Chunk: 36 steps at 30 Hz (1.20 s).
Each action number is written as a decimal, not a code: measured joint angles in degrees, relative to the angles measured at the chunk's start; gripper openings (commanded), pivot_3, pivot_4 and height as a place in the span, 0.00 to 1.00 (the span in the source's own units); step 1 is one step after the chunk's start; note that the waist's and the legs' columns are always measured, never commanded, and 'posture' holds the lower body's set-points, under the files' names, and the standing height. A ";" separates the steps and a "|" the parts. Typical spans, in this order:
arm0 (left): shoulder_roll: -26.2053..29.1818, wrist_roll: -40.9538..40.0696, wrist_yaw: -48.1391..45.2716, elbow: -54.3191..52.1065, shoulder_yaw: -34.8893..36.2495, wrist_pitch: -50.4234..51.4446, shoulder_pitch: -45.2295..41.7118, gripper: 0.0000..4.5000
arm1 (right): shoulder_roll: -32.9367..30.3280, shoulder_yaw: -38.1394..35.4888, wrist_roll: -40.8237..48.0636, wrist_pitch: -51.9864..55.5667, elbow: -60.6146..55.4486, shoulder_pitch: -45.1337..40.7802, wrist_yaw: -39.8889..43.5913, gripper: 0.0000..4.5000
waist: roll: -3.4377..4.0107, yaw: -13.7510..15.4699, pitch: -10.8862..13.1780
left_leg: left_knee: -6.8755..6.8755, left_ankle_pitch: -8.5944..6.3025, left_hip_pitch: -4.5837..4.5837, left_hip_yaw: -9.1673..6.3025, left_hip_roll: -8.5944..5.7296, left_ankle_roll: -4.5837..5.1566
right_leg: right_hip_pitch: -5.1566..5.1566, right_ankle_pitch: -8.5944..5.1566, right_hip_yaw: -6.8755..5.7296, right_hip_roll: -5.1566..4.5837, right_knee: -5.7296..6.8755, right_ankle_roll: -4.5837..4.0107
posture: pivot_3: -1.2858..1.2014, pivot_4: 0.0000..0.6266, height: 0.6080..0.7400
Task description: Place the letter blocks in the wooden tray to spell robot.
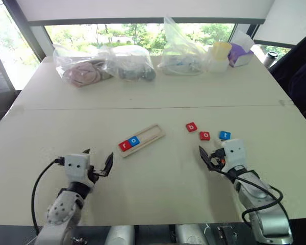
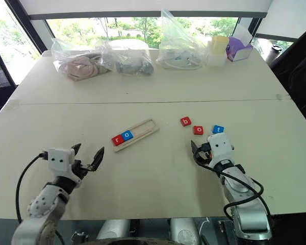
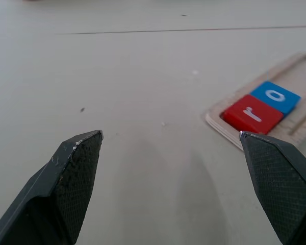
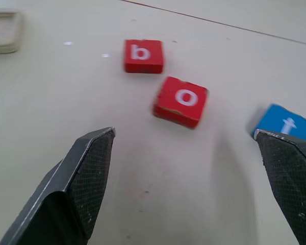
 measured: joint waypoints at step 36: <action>21.86 0.05 -46.23 36.40 -13.50 -3.99 -37.73 1.00 | -31.46 -2.93 28.05 14.89 -4.96 -19.72 34.57 0.99 | -0.22 0.27 0.15 | 0.07 -0.04 -0.12 -0.04 0.01 0.10 | -0.11 0.28 0.03 -0.13 -0.02 0.28 | 0.52 0.24 1.00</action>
